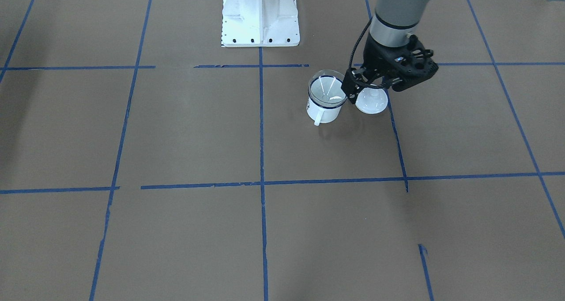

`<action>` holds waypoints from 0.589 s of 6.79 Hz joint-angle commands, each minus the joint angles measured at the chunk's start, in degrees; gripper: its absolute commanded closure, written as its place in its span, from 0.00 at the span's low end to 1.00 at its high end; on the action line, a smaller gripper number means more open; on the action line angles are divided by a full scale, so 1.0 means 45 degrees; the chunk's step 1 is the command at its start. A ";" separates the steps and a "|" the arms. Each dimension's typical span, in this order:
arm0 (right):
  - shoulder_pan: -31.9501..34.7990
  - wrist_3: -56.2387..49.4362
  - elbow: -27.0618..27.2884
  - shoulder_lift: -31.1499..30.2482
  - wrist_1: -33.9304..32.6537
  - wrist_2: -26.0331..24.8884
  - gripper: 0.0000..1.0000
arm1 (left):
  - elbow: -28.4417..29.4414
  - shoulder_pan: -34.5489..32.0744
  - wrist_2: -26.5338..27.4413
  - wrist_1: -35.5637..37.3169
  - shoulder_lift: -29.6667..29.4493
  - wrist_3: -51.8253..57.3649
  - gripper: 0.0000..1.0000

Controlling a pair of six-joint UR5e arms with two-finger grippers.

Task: Place funnel on cup
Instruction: 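Open the left gripper to release the funnel and raise it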

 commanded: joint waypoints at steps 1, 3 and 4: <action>0.0000 0.0000 0.0003 0.0000 0.0000 0.0000 0.00 | -0.0026 -0.2427 -0.1179 -0.0859 0.1881 0.4042 0.00; 0.0000 0.0000 -0.0016 0.0000 0.0000 0.0000 0.00 | 0.0110 -0.5079 -0.2619 -0.0900 0.3639 0.8607 0.00; 0.0000 0.0000 -0.0016 0.0000 0.0000 0.0000 0.00 | 0.0188 -0.6331 -0.2762 -0.0939 0.4731 1.0953 0.00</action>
